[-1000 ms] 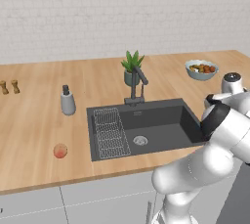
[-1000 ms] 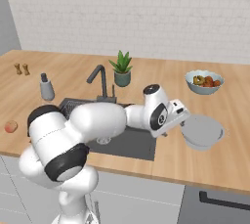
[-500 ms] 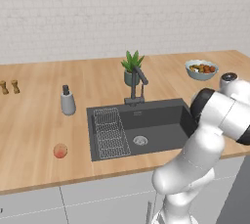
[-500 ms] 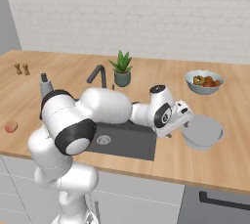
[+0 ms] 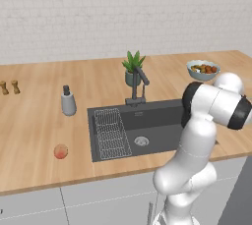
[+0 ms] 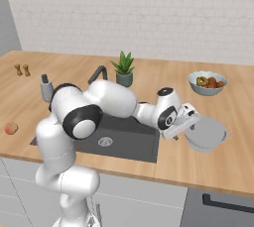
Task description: Put the colander in the sink, put the peach in the colander, and turn on the sink faucet and pour water over the colander.
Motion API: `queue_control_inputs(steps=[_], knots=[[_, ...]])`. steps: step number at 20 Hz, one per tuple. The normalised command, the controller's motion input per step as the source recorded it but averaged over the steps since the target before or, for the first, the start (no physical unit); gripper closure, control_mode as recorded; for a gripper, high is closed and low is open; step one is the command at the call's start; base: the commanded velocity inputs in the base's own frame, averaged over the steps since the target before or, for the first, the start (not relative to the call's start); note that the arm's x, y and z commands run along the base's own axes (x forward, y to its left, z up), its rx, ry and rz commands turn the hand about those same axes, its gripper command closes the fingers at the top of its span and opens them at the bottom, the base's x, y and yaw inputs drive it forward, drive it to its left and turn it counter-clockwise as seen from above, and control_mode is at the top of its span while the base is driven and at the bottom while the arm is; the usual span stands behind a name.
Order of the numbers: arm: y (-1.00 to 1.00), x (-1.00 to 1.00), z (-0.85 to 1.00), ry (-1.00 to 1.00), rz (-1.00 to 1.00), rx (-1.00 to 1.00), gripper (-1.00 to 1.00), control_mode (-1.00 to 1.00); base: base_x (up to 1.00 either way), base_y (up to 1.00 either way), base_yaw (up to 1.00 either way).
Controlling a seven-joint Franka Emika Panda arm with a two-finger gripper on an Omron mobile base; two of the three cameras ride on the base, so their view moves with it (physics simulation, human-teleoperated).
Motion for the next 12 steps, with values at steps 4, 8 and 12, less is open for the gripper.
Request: queue_control_inputs(steps=[4,8,12], knots=[[-0.12,0.09,-0.12,0.00,0.00,0.00,-1.00,-1.00,0.00,0.00,0.00],[-0.12,0.09,-0.13,0.00,0.00,0.00,-1.00,-1.00,0.00,0.00,0.00],[-0.06,0.07,-0.16,0.00,0.01,0.00,-1.00,-1.00,0.00,0.00,0.00]])
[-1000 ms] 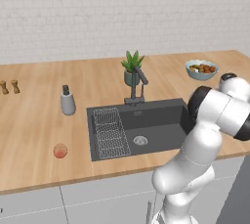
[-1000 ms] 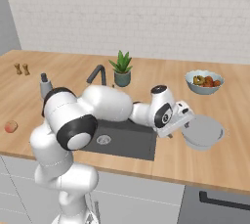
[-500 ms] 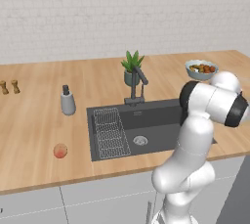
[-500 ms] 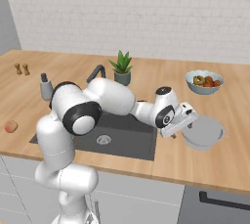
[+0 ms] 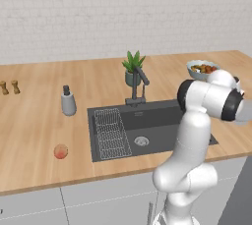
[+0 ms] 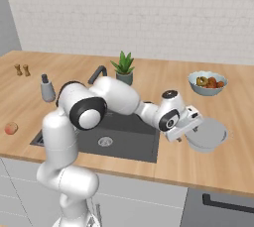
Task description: Put the colander in the sink, put the peach in the colander, and turn on the sink faucet and pour water over the colander.
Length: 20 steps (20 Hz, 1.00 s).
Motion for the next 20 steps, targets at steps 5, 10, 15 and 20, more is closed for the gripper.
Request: queue_control_inputs(steps=[5,10,15,20], knots=[[-0.03,0.10,-0.19,0.00,0.01,0.00,-1.00,-1.00,0.00,0.00,0.00],[0.00,0.00,-0.26,0.00,0.00,0.00,1.00,-1.00,0.00,0.00,0.00],[0.00,-0.01,-0.22,0.00,0.03,0.00,1.00,-1.00,0.00,0.00,0.00],[0.08,-0.01,-0.02,0.00,0.14,0.02,1.00,-1.00,0.00,0.00,0.00]])
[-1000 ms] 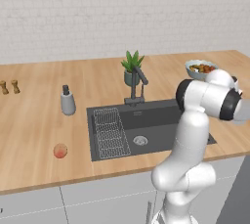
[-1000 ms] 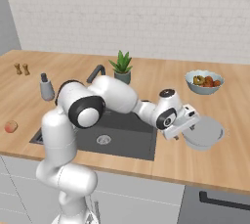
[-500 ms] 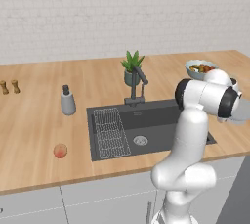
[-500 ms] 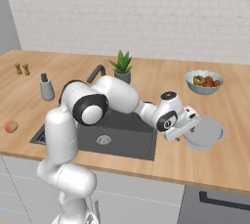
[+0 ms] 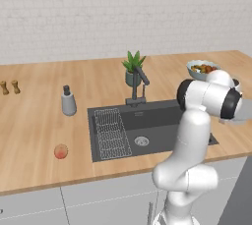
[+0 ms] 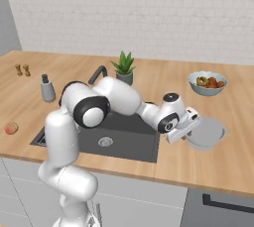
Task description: Put the colander in the sink, put the peach in the colander, and turn on the sink faucet and pour water over the colander.
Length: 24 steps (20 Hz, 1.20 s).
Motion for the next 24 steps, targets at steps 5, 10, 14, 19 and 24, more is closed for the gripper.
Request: queue_control_inputs(steps=[5,10,14,19,24], knots=[[0.46,-0.18,0.19,0.06,0.42,0.12,1.00,-1.00,0.00,0.00,0.00],[0.55,-0.22,0.27,0.07,0.58,0.03,1.00,-1.00,0.00,0.00,0.00],[0.62,-0.25,0.26,0.05,0.61,-0.03,1.00,-1.00,0.00,0.00,0.00],[0.73,-0.11,0.14,0.00,0.61,-0.12,1.00,-1.00,0.00,0.00,0.00],[0.68,0.04,0.04,0.00,0.47,-0.04,1.00,-1.00,0.00,0.00,0.00]])
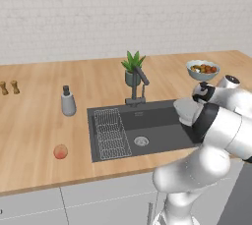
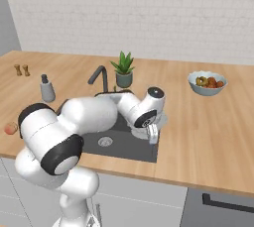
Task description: Put the colander in the sink, put the peach in the colander, and turn on the sink faucet and pour water over the colander.
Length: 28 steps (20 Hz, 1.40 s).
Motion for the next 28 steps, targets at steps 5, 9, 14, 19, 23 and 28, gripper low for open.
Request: queue_control_inputs(steps=[5,9,14,19,23,28], knots=[[0.64,0.25,-0.10,0.00,0.28,-0.07,1.00,-1.00,0.00,0.00,0.00],[0.29,0.51,-0.11,0.00,0.22,0.00,1.00,-1.00,0.00,0.00,0.00],[0.40,0.48,-0.25,0.02,0.18,0.00,1.00,-1.00,0.00,0.00,0.00],[0.44,0.40,-0.29,0.00,0.12,0.00,1.00,-1.00,0.00,0.00,0.00],[0.44,0.23,-0.36,0.02,0.10,0.02,1.00,-1.00,0.00,0.00,0.00],[0.33,0.02,-0.38,0.05,0.08,0.06,1.00,-1.00,0.00,0.00,0.00]])
